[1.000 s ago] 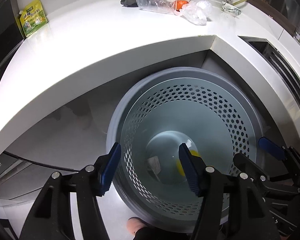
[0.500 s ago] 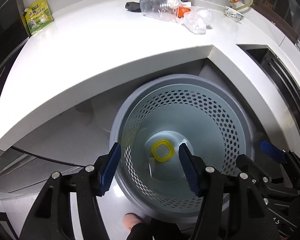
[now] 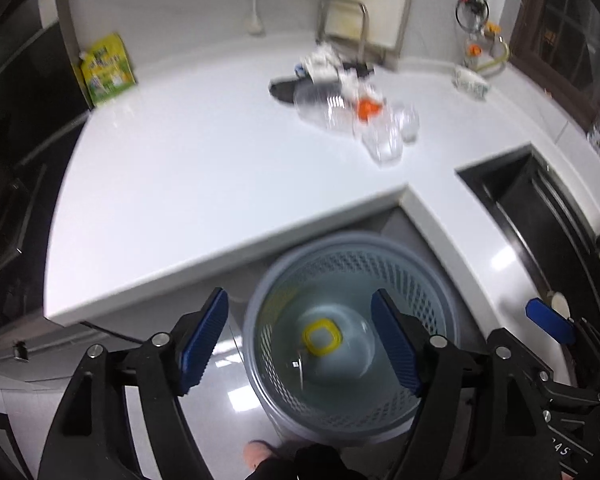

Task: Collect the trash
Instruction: 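Move both open tools back over the counter toward the remaining trash, then grasp the clear plastic bag with the right tool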

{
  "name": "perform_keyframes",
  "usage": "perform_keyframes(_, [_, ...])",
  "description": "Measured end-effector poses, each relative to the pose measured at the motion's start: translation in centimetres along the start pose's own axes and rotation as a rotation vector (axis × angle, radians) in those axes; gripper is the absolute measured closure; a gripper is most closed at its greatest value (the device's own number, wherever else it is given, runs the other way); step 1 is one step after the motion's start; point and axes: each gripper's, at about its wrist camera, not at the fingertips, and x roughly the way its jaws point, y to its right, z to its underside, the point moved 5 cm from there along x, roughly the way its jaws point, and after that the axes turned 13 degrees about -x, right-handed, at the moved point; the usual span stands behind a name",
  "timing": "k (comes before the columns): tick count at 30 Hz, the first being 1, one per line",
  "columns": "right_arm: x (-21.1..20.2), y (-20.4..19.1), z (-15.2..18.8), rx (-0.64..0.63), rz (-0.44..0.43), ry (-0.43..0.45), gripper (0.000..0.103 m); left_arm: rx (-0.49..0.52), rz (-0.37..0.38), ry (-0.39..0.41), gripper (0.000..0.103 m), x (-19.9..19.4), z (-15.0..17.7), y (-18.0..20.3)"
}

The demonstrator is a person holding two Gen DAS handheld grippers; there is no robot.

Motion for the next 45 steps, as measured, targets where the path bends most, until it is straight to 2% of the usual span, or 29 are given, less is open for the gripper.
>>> perform_keyframes(6, [-0.5, 1.3, -3.1, 0.005, 0.003, 0.025, 0.031, -0.034, 0.002, 0.068, 0.023, -2.2, -3.6, -0.3])
perform_keyframes(11, [0.1, 2.2, -5.2, 0.022, 0.037, 0.057, 0.031, -0.043, 0.006, 0.115, 0.021, -2.0, -6.9, -0.5])
perform_keyframes(18, [2.9, 4.3, -8.0, 0.122, 0.116, 0.060, 0.031, 0.013, 0.057, 0.112, 0.021, 1.5, -11.3, 0.4])
perform_keyframes(24, [7.0, 5.5, -11.2, 0.129, 0.177, 0.065, 0.031, 0.056, 0.086, 0.137, 0.019, 5.3, -14.8, 1.1])
perform_keyframes(31, [12.4, 6.9, -14.5, 0.130, 0.203, 0.058, 0.031, 0.060, 0.106, 0.100, 0.018, 9.7, -16.6, 1.5])
perform_keyframes(37, [15.7, 7.5, -15.6, 0.168, 0.165, 0.028, 0.031, 0.057, 0.105, 0.089, 0.018, 11.1, -17.0, 1.3])
perform_keyframes(45, [18.7, 8.0, -16.7, 0.142, 0.207, -0.030, 0.031, 0.032, 0.107, 0.064, 0.018, 12.3, -17.4, 0.8])
